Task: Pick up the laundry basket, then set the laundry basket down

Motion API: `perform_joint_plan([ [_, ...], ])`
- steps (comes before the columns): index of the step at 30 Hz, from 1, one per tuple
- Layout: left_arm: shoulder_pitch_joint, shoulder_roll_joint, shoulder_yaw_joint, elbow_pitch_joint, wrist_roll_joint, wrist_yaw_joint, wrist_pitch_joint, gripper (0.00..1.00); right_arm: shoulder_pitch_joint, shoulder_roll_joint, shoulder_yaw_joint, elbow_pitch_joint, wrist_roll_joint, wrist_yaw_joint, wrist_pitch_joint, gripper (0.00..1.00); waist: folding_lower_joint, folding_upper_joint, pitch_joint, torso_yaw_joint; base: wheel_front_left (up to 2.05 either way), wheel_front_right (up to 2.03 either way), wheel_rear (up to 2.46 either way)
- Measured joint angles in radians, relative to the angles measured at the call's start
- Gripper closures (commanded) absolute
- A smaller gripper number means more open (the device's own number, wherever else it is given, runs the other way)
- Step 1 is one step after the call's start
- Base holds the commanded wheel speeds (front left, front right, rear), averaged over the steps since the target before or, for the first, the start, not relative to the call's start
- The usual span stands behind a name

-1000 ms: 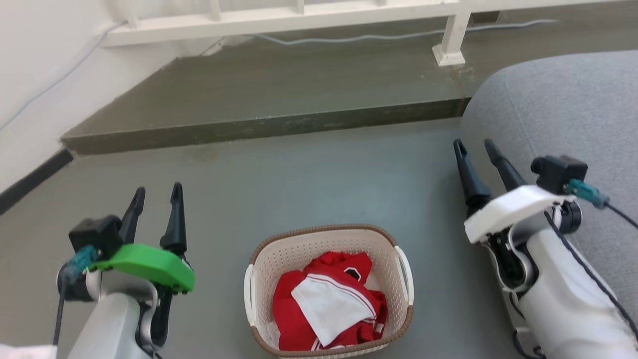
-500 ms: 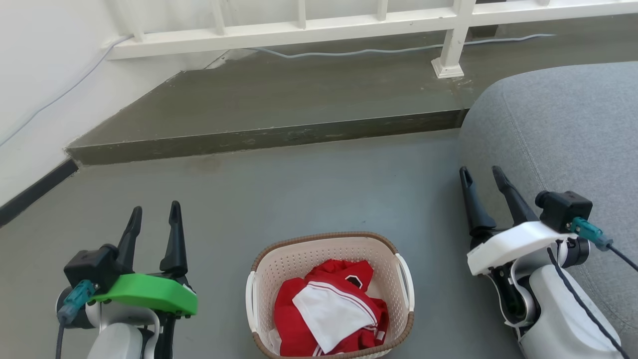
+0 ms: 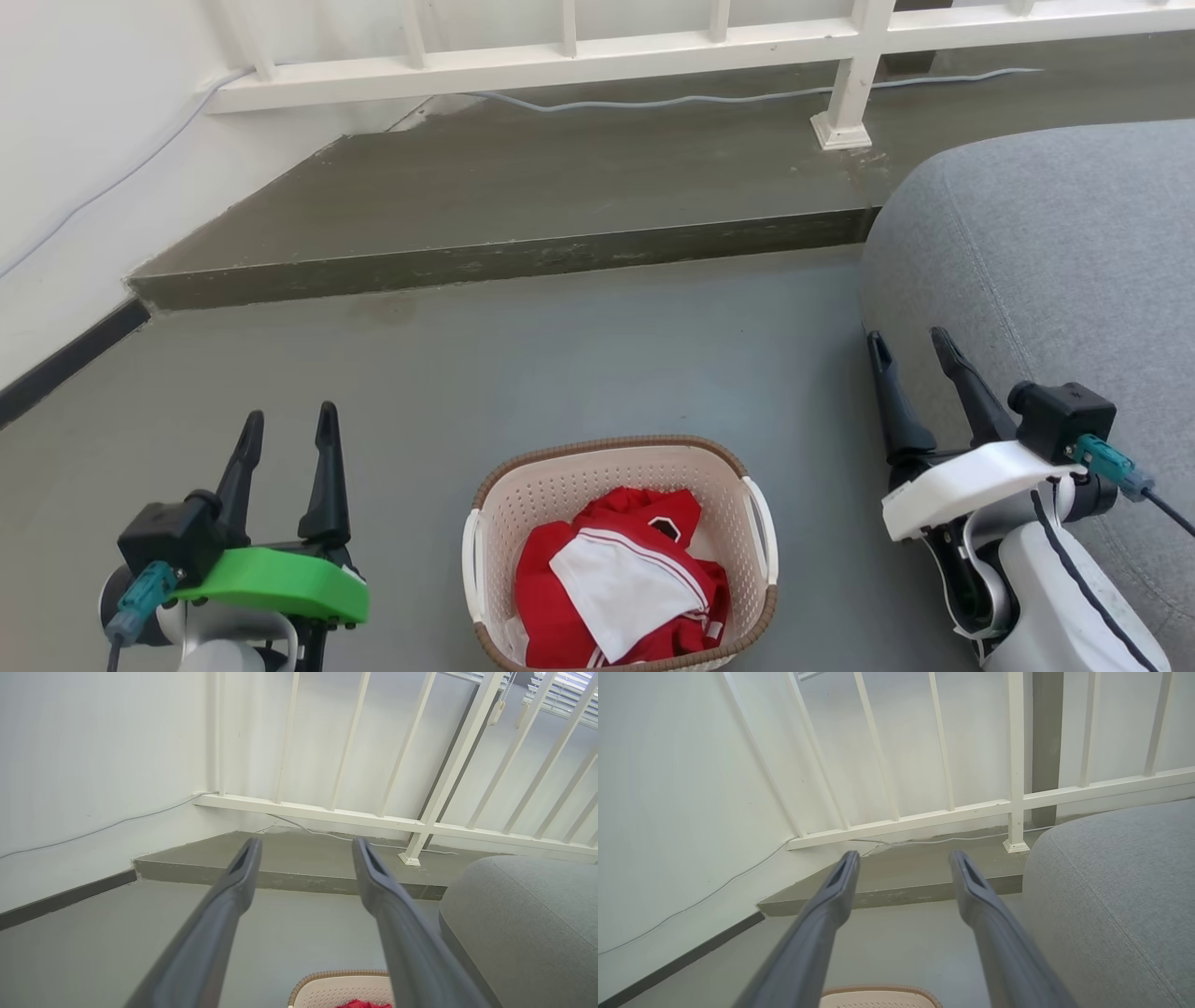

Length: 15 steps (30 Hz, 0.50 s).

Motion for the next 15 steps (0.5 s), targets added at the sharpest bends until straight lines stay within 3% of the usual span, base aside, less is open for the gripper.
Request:
perform_joint_plan([
  [15, 0.028, -0.017, 0.026, -0.022, 0.018, -0.02, 0.0, 0.0, 0.031, 0.021, -0.026, -0.028, -0.036, 0.016, 0.0, 0.0, 0.0, 0.0, 0.002, 0.002, 0.0, 0.0, 0.0],
])
